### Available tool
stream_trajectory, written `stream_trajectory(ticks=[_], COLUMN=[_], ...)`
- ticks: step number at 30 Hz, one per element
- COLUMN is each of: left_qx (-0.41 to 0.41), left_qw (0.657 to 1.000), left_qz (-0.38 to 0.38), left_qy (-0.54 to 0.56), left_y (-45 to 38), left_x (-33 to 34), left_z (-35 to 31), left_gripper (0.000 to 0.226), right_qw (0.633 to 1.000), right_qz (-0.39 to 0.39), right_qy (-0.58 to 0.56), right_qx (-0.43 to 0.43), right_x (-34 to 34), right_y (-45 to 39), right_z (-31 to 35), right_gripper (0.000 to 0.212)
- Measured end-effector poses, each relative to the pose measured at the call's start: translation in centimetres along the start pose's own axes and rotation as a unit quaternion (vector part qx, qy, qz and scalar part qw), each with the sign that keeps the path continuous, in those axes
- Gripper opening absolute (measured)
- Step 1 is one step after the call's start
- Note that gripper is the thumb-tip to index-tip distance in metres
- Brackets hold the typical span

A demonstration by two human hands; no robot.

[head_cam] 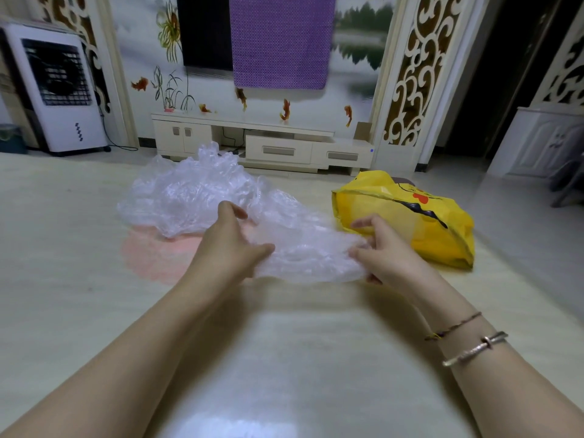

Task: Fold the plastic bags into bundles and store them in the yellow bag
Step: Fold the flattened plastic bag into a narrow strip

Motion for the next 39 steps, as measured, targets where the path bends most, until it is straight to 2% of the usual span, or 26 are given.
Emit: stream_trajectory(ticks=[3,5,6,7,9,11,13,16,20,22,24,26,29,34,39], left_qx=[0.058,0.092,0.119,0.147,0.206,0.254,0.216,0.134,0.128,0.144,0.178,0.199,0.182,0.105,0.075], left_qw=[0.969,0.936,0.929,0.934,0.942,0.919,0.901,0.879,0.879,0.909,0.942,0.957,0.959,0.944,0.934], left_qz=[-0.01,-0.04,-0.045,-0.031,0.049,0.133,0.218,0.305,0.318,0.287,0.224,0.18,0.202,0.28,0.309], left_qy=[-0.24,-0.338,-0.347,-0.323,-0.259,-0.27,-0.308,-0.34,-0.332,-0.267,-0.173,-0.105,-0.073,-0.139,-0.166], left_y=[1.0,1.0,0.7,0.5,0.1,0.5,0.8,0.7,1.0,1.0,0.8,0.5,0.4,0.6,1.4], left_x=[0.2,0.2,0.3,0.4,1.2,2.5,3.4,4.0,3.9,3.6,2.6,1.7,1.3,1.9,1.7], left_z=[-0.4,-0.7,-0.8,-1.0,-1.1,-0.8,0.3,2.2,2.3,1.5,0.2,-0.6,-0.6,0.6,0.3], left_gripper=[0.066,0.068,0.064,0.056,0.04,0.044,0.059,0.076,0.089,0.089,0.077,0.049,0.031,0.051,0.069], right_qw=[0.984,0.972,0.967,0.962,0.953,0.943,0.918,0.892,0.9,0.919,0.94,0.945,0.936,0.92,0.917], right_qz=[-0.042,-0.078,-0.077,-0.057,0.023,0.122,0.208,0.257,0.264,0.246,0.21,0.181,0.185,0.22,0.135], right_qy=[0.161,0.178,0.165,0.159,0.177,0.221,0.296,0.351,0.328,0.281,0.227,0.211,0.237,0.278,0.315], right_qx=[-0.059,-0.133,-0.176,-0.214,-0.245,-0.215,-0.165,-0.125,-0.116,-0.126,-0.146,-0.172,-0.183,-0.168,-0.205], right_x=[-0.2,-0.2,0.1,0.6,2.4,4.1,5.1,4.9,4.2,3.5,2.6,1.8,1.5,1.8,1.8], right_y=[0.1,0.7,1.0,1.5,2.3,2.8,2.9,2.7,2.6,2.8,3.0,3.2,3.6,4.4,4.3], right_z=[0.4,1.5,2.2,2.7,3.1,2.4,1.0,-0.2,-0.4,0.3,1.4,2.2,2.7,2.7,3.2], right_gripper=[0.041,0.04,0.04,0.039,0.039,0.049,0.062,0.076,0.087,0.092,0.094,0.088,0.073,0.05,0.026])
Point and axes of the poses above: each hand's wrist, its own y-axis away from the middle knuckle, its own x-axis out of the palm, z = x × y, the point moved 5 cm from there along -y, towards the middle knuckle
